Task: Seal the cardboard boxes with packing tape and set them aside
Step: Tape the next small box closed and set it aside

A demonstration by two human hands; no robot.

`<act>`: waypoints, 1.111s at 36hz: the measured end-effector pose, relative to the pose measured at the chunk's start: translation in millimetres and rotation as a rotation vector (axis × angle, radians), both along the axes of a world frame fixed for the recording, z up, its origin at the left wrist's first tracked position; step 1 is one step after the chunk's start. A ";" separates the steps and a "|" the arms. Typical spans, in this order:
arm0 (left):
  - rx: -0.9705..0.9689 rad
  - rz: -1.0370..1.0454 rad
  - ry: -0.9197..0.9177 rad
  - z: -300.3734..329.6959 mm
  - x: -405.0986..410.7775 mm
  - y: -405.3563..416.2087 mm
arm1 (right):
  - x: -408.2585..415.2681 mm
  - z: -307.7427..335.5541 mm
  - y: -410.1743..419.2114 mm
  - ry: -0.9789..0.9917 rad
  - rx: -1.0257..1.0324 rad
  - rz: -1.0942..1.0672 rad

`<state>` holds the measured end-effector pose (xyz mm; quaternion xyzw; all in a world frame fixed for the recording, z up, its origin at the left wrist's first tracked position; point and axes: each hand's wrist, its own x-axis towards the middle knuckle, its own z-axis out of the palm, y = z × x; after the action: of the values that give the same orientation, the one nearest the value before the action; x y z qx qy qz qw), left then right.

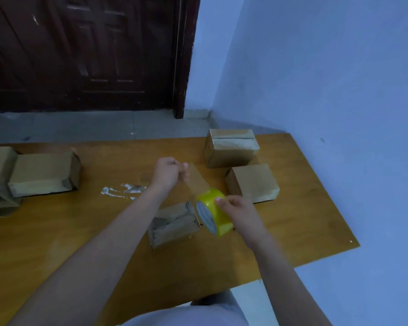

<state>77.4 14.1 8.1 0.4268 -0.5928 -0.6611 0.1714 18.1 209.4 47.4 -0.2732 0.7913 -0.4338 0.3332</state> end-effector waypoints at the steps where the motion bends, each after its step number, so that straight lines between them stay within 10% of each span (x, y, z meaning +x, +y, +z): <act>1: -0.047 -0.013 -0.010 -3.3 -2.0 -2.9 | 2.6 -6.2 1.4 0.080 0.141 -0.027; 5: -0.202 -0.159 -0.129 -30.2 1.8 14.2 | 9.9 -30.5 9.0 0.212 0.468 -0.030; 15: -0.444 -0.185 -0.362 -72.9 17.3 26.0 | 17.1 -62.2 17.2 0.100 0.416 0.052; 40: -0.359 -0.257 -0.563 -87.4 7.7 20.4 | 21.2 -90.6 11.8 0.082 0.434 0.006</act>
<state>85.0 34.5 -79.3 0.4771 -0.7724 -0.4191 -0.0111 39.3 221.2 -43.3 -0.2150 0.8781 -0.2410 0.3531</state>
